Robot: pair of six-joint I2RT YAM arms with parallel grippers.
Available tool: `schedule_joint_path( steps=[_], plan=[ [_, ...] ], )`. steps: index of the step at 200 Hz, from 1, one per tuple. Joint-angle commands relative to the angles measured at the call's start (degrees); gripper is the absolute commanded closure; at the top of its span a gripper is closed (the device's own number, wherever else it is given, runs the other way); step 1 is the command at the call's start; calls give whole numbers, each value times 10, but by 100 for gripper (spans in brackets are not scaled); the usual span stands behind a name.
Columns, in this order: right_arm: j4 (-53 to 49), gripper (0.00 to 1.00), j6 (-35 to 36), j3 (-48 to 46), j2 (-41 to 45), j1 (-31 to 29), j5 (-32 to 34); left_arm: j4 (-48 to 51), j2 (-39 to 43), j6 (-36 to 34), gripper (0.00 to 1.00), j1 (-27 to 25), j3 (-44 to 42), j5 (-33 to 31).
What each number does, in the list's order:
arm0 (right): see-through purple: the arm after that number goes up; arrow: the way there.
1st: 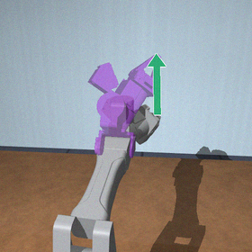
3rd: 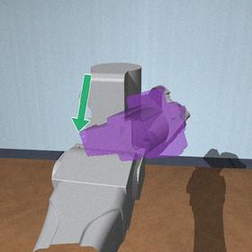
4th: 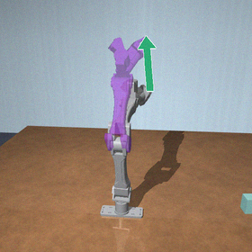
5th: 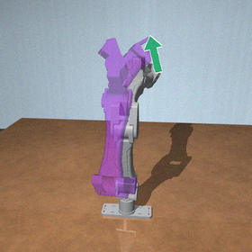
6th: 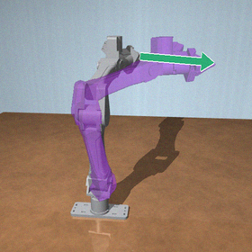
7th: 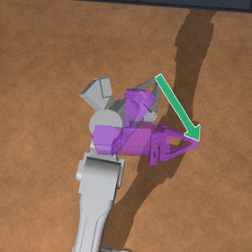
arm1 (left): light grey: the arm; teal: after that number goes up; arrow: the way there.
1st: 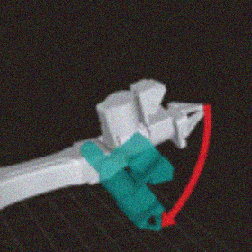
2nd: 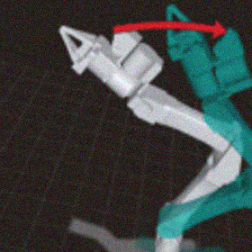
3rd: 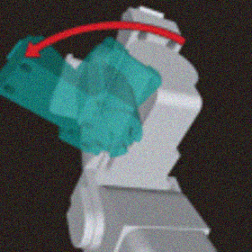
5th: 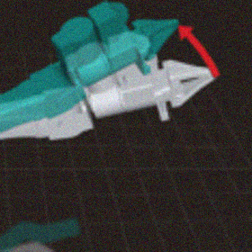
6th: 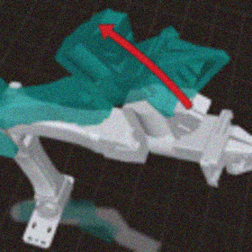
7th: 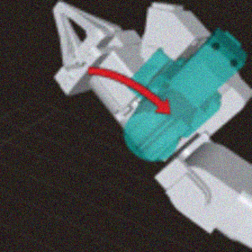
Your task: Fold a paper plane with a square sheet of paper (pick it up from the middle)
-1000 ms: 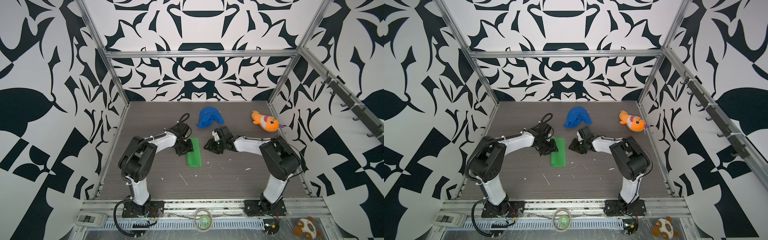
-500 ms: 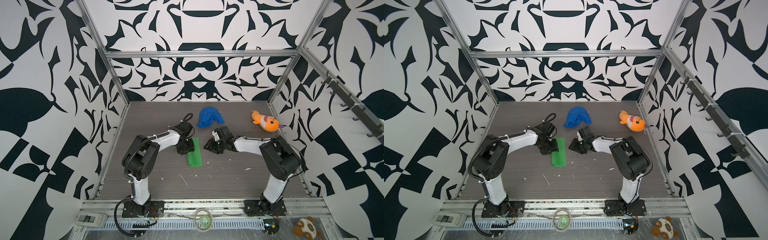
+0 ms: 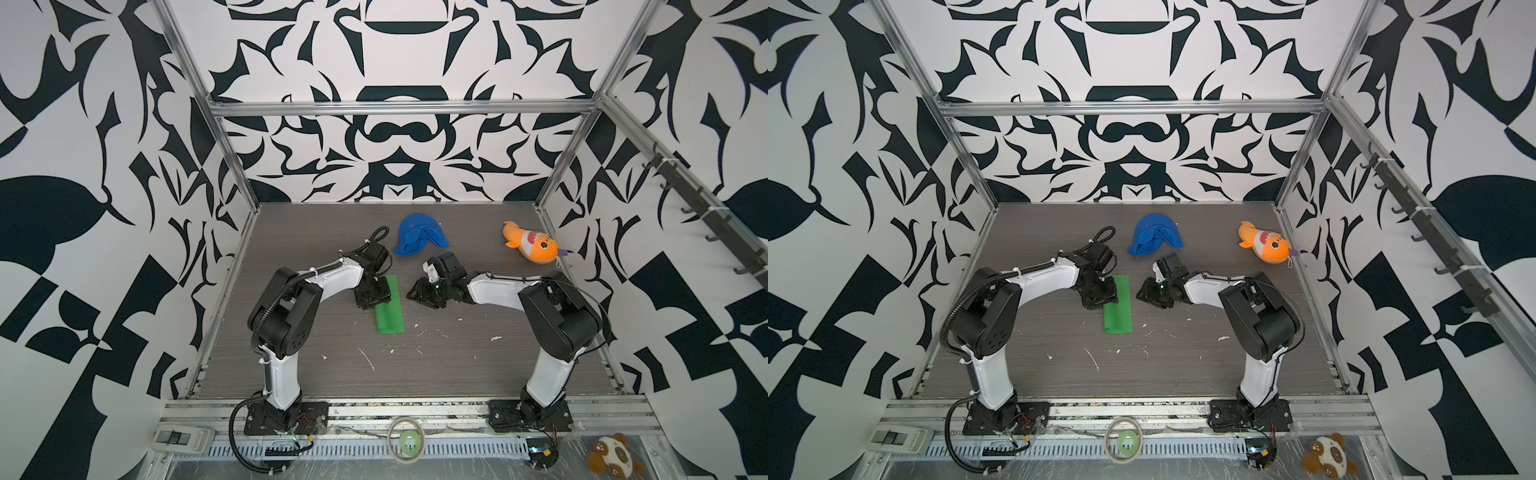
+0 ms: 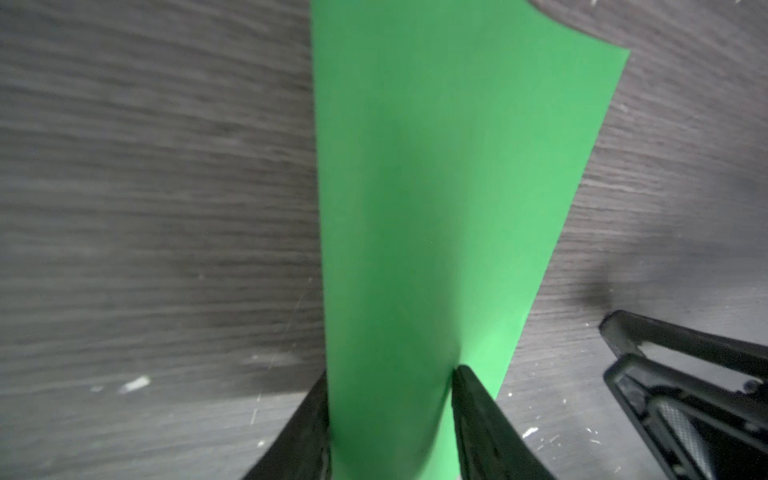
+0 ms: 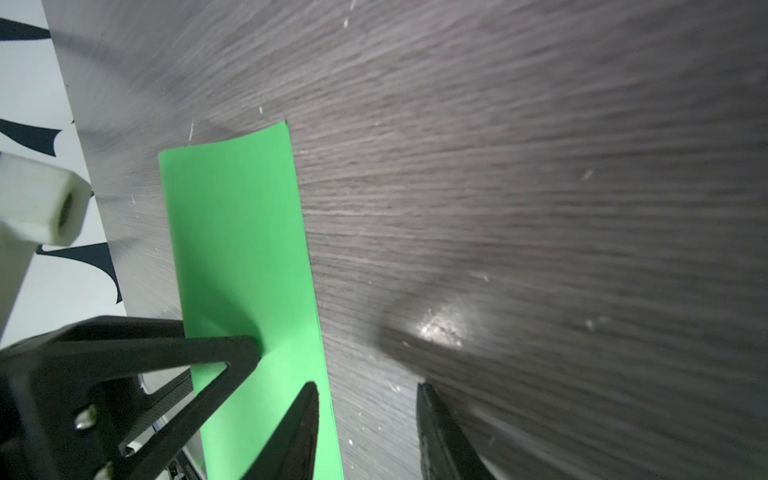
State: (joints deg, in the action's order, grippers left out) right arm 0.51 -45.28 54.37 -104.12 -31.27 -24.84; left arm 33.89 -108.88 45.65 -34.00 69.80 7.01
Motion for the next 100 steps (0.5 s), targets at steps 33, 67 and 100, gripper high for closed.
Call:
schedule_joint_path(
  steps=[33,67,100],
  plan=[
    [4,59,23,22,-6,-13,-31,90,-72,8,52,1,-44,-57],
    [13,65,31,47,-25,-25,-70,92,-75,9,52,0,-42,-59],
    [20,75,27,74,-54,-31,-97,94,-77,9,52,0,-41,-60]
  ],
)
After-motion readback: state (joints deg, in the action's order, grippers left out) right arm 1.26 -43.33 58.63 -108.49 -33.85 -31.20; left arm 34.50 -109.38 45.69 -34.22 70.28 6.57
